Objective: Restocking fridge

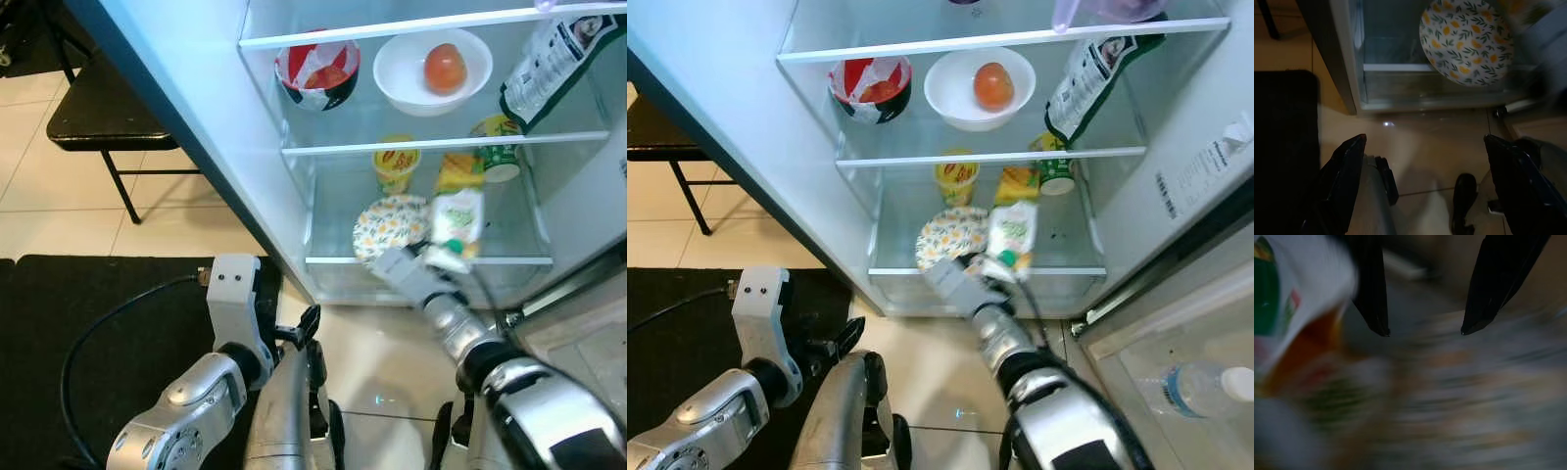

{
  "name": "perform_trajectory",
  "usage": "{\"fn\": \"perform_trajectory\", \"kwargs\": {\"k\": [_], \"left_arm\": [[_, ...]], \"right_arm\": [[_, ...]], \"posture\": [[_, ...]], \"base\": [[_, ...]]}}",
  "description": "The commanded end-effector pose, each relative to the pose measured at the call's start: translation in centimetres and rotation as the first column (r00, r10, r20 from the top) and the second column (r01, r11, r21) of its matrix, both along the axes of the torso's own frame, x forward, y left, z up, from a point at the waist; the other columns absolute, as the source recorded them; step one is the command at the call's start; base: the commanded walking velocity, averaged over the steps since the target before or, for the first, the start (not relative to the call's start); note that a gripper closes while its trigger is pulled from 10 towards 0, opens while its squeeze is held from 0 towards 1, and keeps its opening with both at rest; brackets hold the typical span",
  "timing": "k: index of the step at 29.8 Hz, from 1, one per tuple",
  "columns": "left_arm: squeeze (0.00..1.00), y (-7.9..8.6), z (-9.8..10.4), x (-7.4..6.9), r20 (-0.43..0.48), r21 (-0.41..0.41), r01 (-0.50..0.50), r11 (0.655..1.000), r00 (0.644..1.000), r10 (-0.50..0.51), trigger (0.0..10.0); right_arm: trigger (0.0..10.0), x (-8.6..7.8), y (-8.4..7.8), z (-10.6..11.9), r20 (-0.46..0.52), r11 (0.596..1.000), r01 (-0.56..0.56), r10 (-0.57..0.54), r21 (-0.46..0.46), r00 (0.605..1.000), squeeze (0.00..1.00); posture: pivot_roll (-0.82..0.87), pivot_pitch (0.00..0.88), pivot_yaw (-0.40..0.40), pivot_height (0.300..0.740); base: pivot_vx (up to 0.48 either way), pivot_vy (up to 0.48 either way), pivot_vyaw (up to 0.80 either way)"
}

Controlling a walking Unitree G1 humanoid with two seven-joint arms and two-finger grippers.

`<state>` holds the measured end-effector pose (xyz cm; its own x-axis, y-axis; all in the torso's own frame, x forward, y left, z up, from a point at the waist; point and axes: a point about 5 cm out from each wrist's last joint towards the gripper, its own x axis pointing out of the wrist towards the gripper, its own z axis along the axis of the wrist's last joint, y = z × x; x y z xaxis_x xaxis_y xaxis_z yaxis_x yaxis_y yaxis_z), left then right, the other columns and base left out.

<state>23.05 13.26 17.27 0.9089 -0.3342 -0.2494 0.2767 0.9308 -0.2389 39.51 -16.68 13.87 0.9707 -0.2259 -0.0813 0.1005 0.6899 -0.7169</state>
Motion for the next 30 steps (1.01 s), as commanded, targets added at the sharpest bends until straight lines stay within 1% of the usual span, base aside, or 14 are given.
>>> {"fn": "perform_trajectory", "kwargs": {"k": [1,3,5,8,14,15,18,20,21,22,23,28,29,30], "left_arm": [[0.0,0.2,-0.8,0.0,-0.031,-0.002,-0.027,1.0,0.999,0.027,10.0],[0.0,0.2,-0.8,0.0,-0.031,-0.002,-0.027,1.0,0.999,0.027,10.0],[0.0,-0.1,-0.8,0.5,-0.025,-0.019,-0.022,1.0,0.999,0.021,10.0],[0.0,-0.6,-0.8,1.0,-0.016,-0.035,-0.012,0.999,1.0,0.011,10.0],[0.0,-1.0,-1.0,1.7,-0.008,-0.05,0.001,0.999,1.0,-0.002,10.0],[0.0,-1.2,-1.1,1.9,-0.004,-0.056,0.008,0.998,1.0,-0.008,10.0],[0.0,-1.4,-1.0,2.0,0.001,-0.061,0.01,0.998,1.0,-0.01,10.0],[0.0,-1.6,-1.0,2.4,0.013,-0.069,0.013,0.998,1.0,-0.012,10.0],[0.0,-1.6,-1.0,2.4,0.013,-0.069,0.013,0.998,1.0,-0.012,10.0],[0.0,-1.7,-1.0,2.5,0.018,-0.072,0.013,0.997,1.0,-0.012,10.0],[0.0,-1.7,-1.0,2.7,0.024,-0.074,0.013,0.997,1.0,-0.011,10.0],[0.0,-1.7,-1.2,2.9,0.032,-0.078,0.015,0.997,0.999,-0.012,10.0],[0.0,-1.7,-1.2,3.0,0.037,-0.083,0.014,0.996,0.999,-0.011,10.0],[0.0,-1.8,-1.3,3.1,0.039,-0.084,0.013,0.996,0.999,-0.01,10.0]], "right_arm": [[10.0,0.0,-0.7,0.4,0.062,0.998,0.06,-0.062,0.028,0.996,0.0],[10.0,0.0,-0.7,0.4,0.062,0.998,0.06,-0.062,0.028,0.996,0.0],[10.0,0.3,-2.7,2.2,0.135,0.991,0.111,-0.121,0.081,0.983,0.0],[10.0,0.3,-4.0,2.7,0.148,0.99,0.104,-0.117,0.093,0.982,0.0],[10.0,0.0,-2.2,0.8,0.05,0.982,-0.081,0.073,0.172,0.996,0.0],[10.0,-0.5,-0.7,-0.8,-0.031,0.951,-0.193,0.206,0.24,0.978,0.0],[10.0,-1.0,0.4,-2.0,-0.085,0.916,-0.273,0.309,0.294,0.947,0.0],[10.0,-2.0,1.6,-3.8,-0.155,0.845,-0.364,0.45,0.391,0.879,0.0],[10.0,-2.0,1.6,-3.8,-0.155,0.845,-0.364,0.45,0.391,0.879,0.0],[10.0,-2.5,1.9,-4.1,-0.157,0.82,-0.419,0.508,0.391,0.847,0.0],[10.0,-2.8,1.9,-4.2,-0.154,0.796,-0.46,0.551,0.394,0.821,0.0],[10.0,-2.8,0.9,-3.1,-0.105,0.751,-0.499,0.591,0.432,0.8,0.0],[10.0,-2.7,0.4,-1.0,-0.002,0.707,-0.558,0.62,0.435,0.785,0.0],[10.0,-2.6,0.1,-0.3,0.045,0.693,-0.569,0.617,0.443,0.786,0.0]], "posture": [[0.21,0.466,0.118,0.559],[0.21,0.466,0.118,0.559],[0.18,0.445,0.106,0.559],[0.16,0.433,0.103,0.559],[0.1,0.397,0.091,0.559],[0.09,0.385,0.089,0.559],[0.08,0.368,0.083,0.559],[0.07,0.351,0.079,0.559],[0.07,0.351,0.079,0.559],[0.07,0.344,0.076,0.559],[0.05,0.329,0.076,0.559],[0.04,0.316,0.073,0.559],[0.02,0.303,0.07,0.559],[0.02,0.297,0.067,0.559]], "base": [[0.0,0.0,0.0],[0.0,0.0,0.0],[0.0,0.0,0.0],[0.0,0.0,0.0],[0.0,0.0,0.0],[0.0,0.0,0.0],[0.0,0.0,0.0],[0.0,0.0,0.0],[0.0,0.0,0.0],[0.0,0.0,0.0],[0.0,0.0,0.0],[0.0,0.0,0.0],[0.0,0.0,0.0],[0.0,0.0,0.0]]}}
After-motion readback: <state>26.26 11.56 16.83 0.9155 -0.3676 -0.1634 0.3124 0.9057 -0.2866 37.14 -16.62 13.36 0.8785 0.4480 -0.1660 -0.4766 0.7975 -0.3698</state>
